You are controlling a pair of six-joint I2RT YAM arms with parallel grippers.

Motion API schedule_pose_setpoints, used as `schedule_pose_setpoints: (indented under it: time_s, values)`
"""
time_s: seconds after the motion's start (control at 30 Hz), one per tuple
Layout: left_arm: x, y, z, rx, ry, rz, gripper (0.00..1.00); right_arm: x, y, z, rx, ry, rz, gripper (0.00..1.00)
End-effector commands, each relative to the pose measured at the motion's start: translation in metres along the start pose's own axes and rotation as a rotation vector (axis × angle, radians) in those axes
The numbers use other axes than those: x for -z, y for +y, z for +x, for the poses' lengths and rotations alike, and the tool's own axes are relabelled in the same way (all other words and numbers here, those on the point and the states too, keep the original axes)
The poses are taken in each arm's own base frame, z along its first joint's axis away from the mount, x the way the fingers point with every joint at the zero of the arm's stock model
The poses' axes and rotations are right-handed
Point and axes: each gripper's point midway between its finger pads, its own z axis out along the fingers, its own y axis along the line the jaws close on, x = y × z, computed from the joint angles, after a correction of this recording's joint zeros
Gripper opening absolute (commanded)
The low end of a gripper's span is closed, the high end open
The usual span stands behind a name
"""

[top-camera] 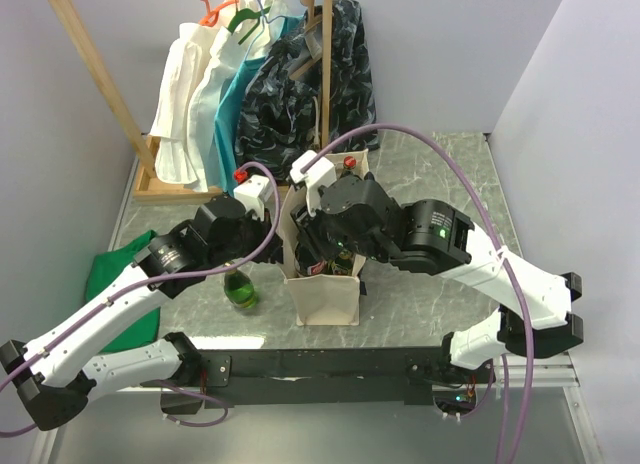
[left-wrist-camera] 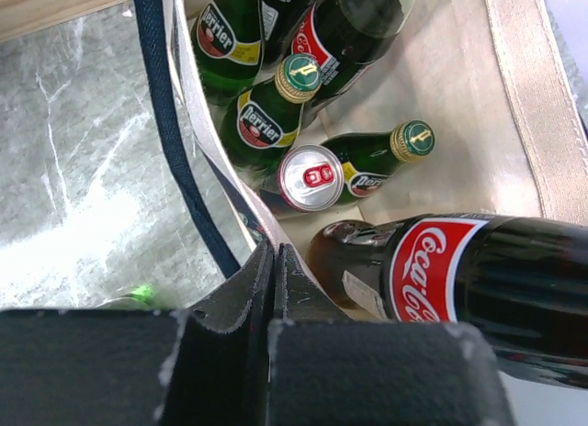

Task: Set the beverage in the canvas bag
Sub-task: Place the drink in the canvas bag.

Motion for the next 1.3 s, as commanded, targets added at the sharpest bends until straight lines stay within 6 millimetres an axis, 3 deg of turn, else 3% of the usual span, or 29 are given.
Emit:
schedule_pose_setpoints:
  time_s: [0.0, 0.6, 1.27]
  values:
    - [0.018, -0.019, -0.05, 0.018, -0.196, 0.079, 0.03, 0.039, 0.002, -0.06, -0.136, -0.263, -0.065, 0.0]
    - [0.019, -0.026, -0.066, 0.011, -0.242, 0.1, 0.03, 0.009, 0.01, -0.015, -0.16, -0.162, -0.072, 0.0]
    - [0.023, -0.025, -0.067, 0.019, -0.255, 0.098, 0.09, -0.025, 0.016, 0.022, -0.168, -0.083, -0.053, 0.0]
